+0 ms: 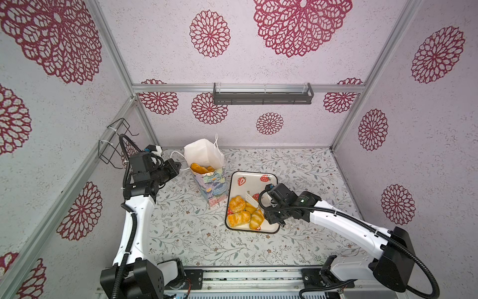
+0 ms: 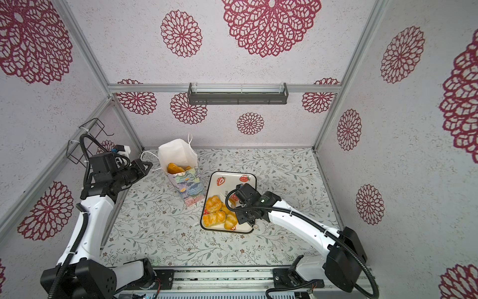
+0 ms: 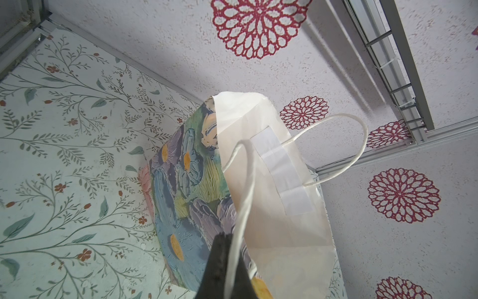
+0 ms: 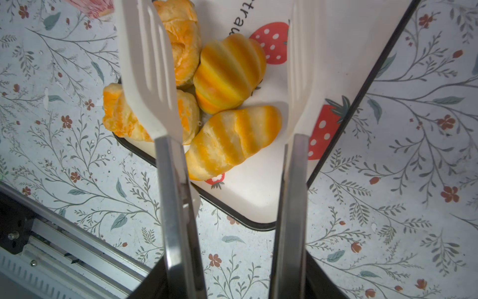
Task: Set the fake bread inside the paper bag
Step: 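Move the right tongs over the tray and lower toward the striped roll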
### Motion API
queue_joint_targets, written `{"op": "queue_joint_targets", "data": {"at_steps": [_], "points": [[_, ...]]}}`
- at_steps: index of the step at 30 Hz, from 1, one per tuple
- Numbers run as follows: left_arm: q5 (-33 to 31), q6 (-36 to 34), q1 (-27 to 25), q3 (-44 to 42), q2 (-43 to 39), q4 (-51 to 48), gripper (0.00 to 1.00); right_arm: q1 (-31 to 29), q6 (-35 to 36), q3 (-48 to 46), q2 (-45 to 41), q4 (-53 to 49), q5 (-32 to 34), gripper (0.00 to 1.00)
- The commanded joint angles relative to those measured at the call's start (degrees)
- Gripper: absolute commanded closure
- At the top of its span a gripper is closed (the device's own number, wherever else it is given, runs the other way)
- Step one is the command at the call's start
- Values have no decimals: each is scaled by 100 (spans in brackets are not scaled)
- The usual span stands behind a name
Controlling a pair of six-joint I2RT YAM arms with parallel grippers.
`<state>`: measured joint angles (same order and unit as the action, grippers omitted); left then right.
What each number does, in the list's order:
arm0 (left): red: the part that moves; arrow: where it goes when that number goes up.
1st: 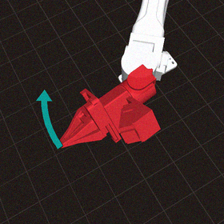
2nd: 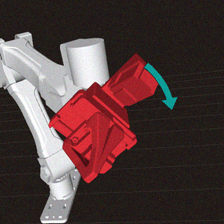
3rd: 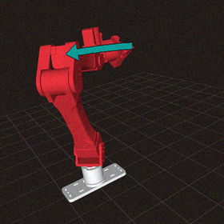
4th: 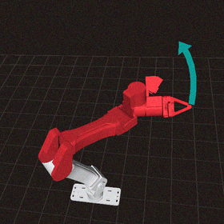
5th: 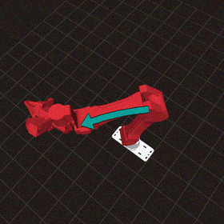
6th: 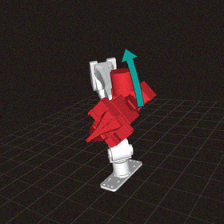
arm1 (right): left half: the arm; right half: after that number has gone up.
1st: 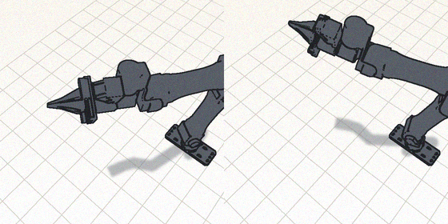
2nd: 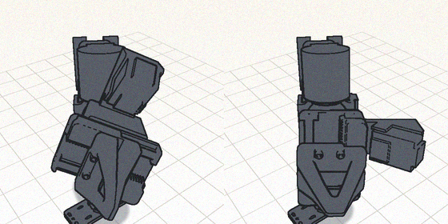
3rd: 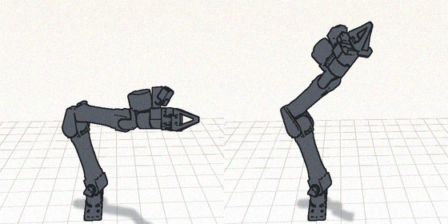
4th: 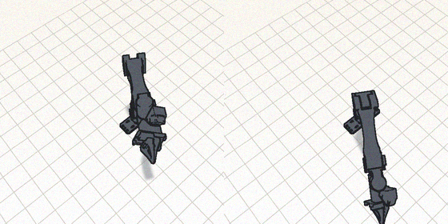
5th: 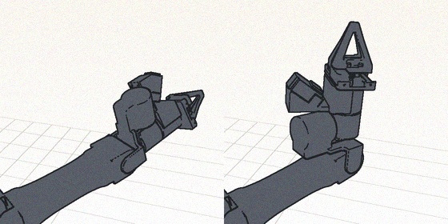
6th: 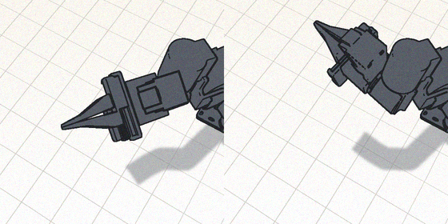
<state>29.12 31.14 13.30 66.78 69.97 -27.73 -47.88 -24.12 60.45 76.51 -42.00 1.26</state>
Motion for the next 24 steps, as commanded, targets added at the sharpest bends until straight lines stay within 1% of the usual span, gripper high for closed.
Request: {"op": "queue_joint_targets", "data": {"at_steps": [1, 15, 24], "points": [[6, -4, 35, -52, -116, 91, 100, 42, -97, -17, 17, 243, -148, 43], [13, -11, 41, -56, -95, 92, 100, 175, 22, -256, 275, 504, -438, 43], [23, 2, 38, -51, -67, 99, 100, 332, 48, -476, 258, 681, -645, 45]]}}
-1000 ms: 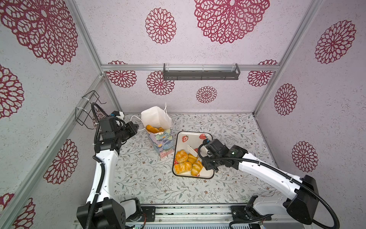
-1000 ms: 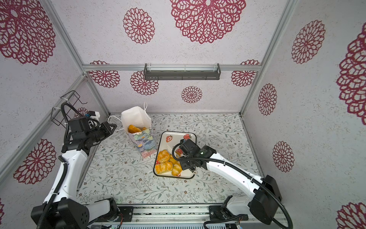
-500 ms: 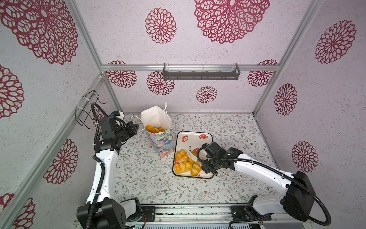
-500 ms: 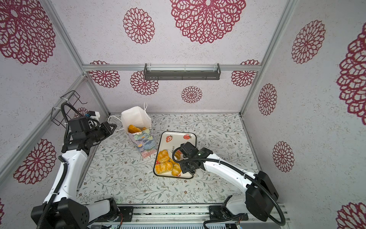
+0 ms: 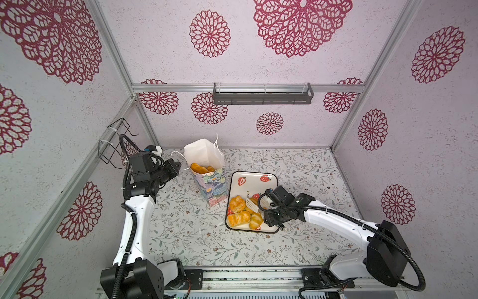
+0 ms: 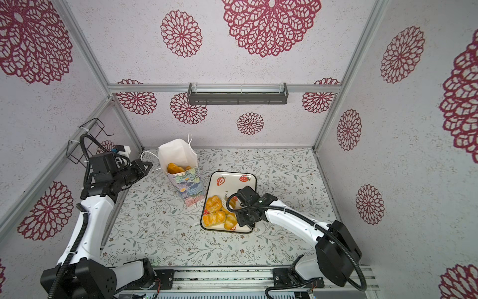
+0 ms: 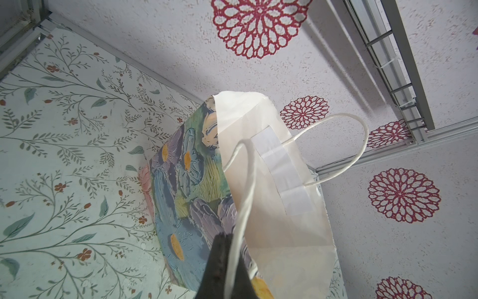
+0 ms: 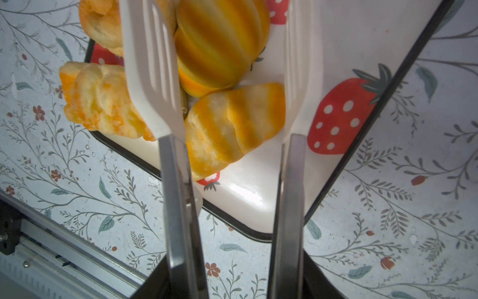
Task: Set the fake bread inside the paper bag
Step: 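Move the right tongs over the tray and lower toward the striped roll, then pinch a yellow striped roll with the right tongs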
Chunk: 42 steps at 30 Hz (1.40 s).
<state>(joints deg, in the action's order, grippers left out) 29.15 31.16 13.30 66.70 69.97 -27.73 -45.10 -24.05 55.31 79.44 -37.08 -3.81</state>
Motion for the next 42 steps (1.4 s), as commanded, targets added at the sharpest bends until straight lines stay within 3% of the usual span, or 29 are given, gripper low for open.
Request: {"op": "queue_joint_targets", "data": {"at_steps": [1, 9, 23, 42], "points": [[22, -4, 34, -46, -71, 97, 100, 62, 42, 16, -34, 234, -191, 45], [9, -5, 37, -47, -89, 90, 100, 115, 60, -98, 101, 440, -341, 48], [3, -13, 35, -48, -55, 87, 100, 221, 66, -169, -171, 440, -370, 66], [10, -12, 37, -46, -56, 91, 100, 291, 100, 701, -716, -35, 65, 69]]}}
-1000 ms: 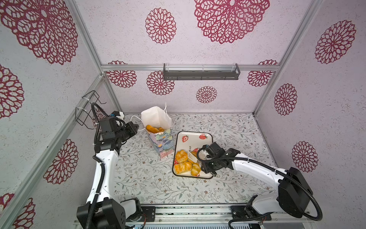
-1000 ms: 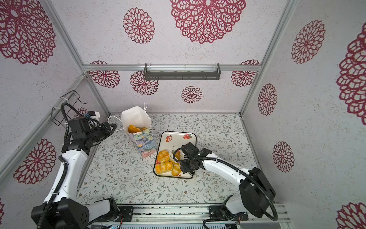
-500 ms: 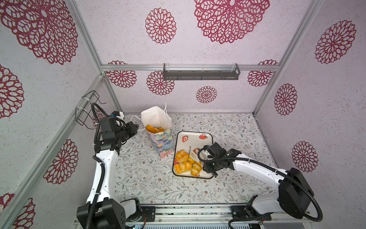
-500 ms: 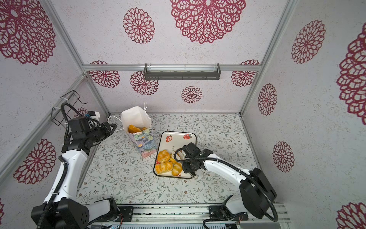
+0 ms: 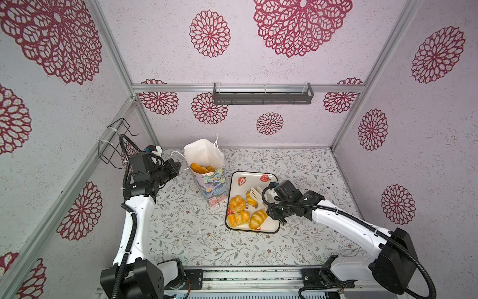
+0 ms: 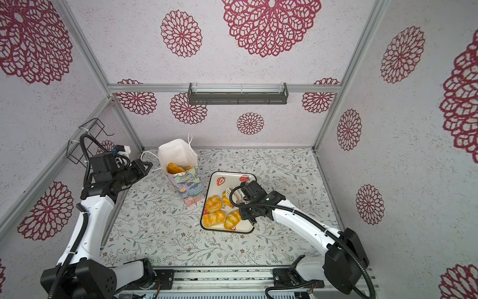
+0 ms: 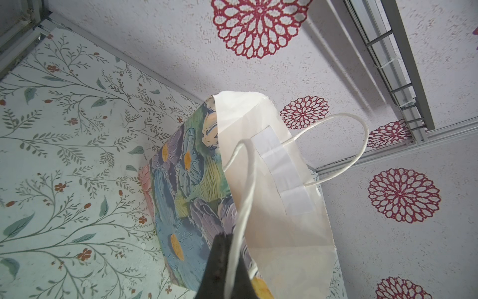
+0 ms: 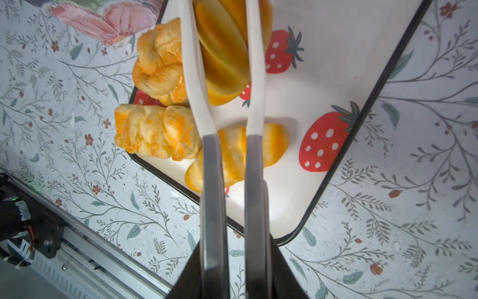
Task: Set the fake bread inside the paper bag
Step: 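Pinch a yellow striped roll with the right tongs, then lift the striped roll with the right tongs and carry it to the bag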
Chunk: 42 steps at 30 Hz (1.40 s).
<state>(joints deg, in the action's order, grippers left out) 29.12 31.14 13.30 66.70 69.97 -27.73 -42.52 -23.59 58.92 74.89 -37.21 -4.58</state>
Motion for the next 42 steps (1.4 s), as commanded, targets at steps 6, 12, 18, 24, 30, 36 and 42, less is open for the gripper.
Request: {"op": "queue_joint_targets", "data": {"at_steps": [6, 12, 18, 24, 30, 36, 42], "points": [[6, -9, 41, -43, -72, 91, 100, 34, 98, 838, -284, -118, 124, 70], [35, -15, 39, -34, -81, 97, 100, 34, 145, 1355, -256, -120, 46, 70], [198, 11, 7, -86, -179, 263, 100, 12, 204, 1826, -156, -83, -47, 70], [383, 39, -10, -122, -267, 431, 100, -94, 319, 2383, 24, -228, 32, 70], [460, 51, -29, -149, -312, 525, 100, -230, 432, 2928, 235, -330, 99, 70], [562, 102, -27, -165, -308, 610, 100, -409, 512, 3429, 500, -370, 98, 70], [594, 119, -29, -166, -310, 636, 100, -561, 598, 3847, 774, -461, 124, 70]]}}
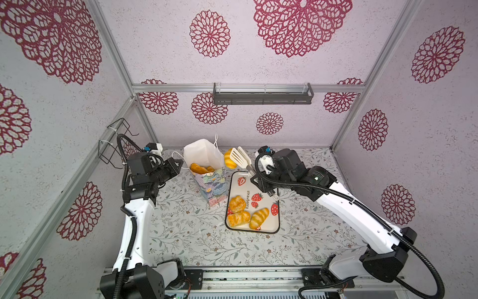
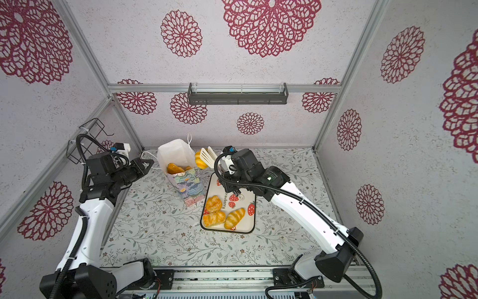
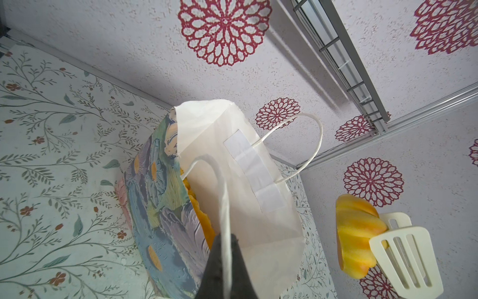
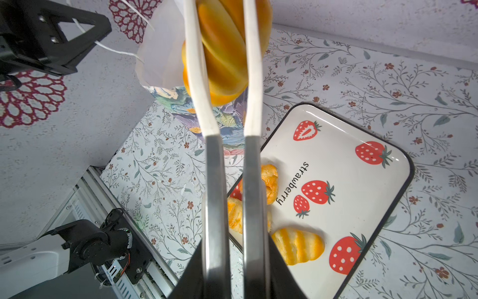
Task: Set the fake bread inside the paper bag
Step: 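Lift the striped roll with the right tongs and carry it to the bag, then lower the tongs into the bag opening and release the striped roll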
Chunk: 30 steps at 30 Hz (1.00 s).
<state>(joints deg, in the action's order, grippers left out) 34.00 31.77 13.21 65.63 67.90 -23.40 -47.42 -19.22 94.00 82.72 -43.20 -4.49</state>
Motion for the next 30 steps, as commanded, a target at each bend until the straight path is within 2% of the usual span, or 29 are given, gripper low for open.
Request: {"op": "queue_joint_targets", "data": {"at_steps": [1, 15, 30], "points": [[114, 53, -16, -59, -104, 204, 100, -89, 167, 388, 30, 130, 115, 70], [169, 93, -20, -50, -65, 239, 100, -276, 286, 1122, 626, 112, -5, 70], [127, 78, -7, -41, -38, 163, 100, -321, 255, 1428, 1100, 259, -172, 67]]}}
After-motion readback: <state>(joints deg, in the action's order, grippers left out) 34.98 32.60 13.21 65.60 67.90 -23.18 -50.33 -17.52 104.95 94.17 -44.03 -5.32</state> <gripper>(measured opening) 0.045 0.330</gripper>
